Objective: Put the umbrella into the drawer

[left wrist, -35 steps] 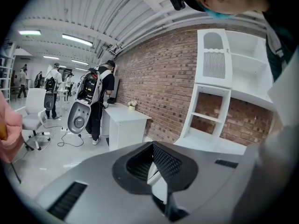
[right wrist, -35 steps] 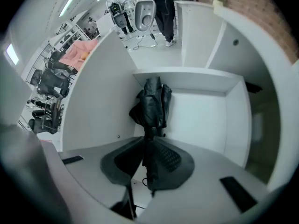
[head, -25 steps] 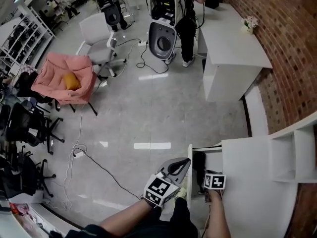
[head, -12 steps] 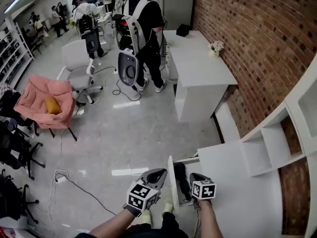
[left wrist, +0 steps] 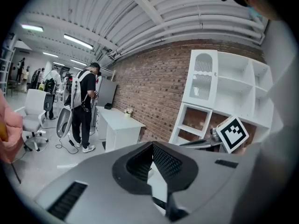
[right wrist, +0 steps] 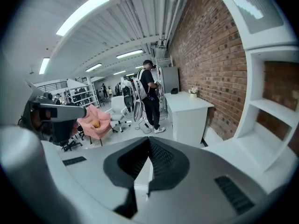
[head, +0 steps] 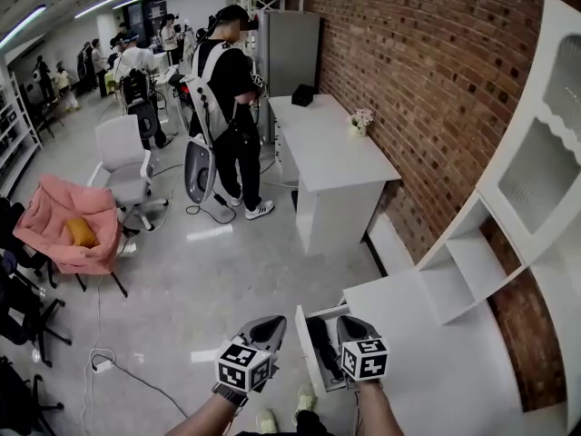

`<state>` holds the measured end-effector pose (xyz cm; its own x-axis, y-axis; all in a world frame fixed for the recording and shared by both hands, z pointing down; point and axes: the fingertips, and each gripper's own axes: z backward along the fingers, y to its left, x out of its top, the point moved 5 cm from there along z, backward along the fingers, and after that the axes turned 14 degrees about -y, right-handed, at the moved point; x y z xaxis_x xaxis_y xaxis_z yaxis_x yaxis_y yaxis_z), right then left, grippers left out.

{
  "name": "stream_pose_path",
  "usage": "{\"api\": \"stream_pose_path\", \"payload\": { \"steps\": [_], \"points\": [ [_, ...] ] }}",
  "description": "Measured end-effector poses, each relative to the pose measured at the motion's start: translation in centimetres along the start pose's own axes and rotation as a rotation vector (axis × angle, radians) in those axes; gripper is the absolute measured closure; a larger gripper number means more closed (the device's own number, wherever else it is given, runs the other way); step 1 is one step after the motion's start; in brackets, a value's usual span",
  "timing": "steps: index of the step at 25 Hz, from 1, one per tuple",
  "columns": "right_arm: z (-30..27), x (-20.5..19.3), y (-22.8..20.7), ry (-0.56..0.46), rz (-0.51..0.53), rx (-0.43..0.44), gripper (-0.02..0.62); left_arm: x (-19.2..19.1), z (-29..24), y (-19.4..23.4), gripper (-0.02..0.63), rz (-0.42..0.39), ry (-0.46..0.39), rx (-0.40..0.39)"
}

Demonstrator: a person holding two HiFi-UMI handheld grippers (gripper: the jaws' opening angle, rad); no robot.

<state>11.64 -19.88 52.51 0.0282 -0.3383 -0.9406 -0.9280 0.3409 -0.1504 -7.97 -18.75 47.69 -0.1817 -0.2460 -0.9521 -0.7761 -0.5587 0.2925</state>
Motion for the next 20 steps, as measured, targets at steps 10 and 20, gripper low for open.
{"api": "stream_pose_path", "payload": {
  "steps": [10, 20],
  "points": [
    [4.1, 6.3, 3.4, -0.166, 0.053, 0.0, 0.591, 5.8, 3.6, 0.2, 0.6, -0.027, -0.1, 0.005],
    [7.1, 12.1, 5.8, -0.314, 0.087, 0.02, 0.591, 12.0, 6.2, -0.8, 0.6, -0.101, -0.187, -0.002]
  ]
}}
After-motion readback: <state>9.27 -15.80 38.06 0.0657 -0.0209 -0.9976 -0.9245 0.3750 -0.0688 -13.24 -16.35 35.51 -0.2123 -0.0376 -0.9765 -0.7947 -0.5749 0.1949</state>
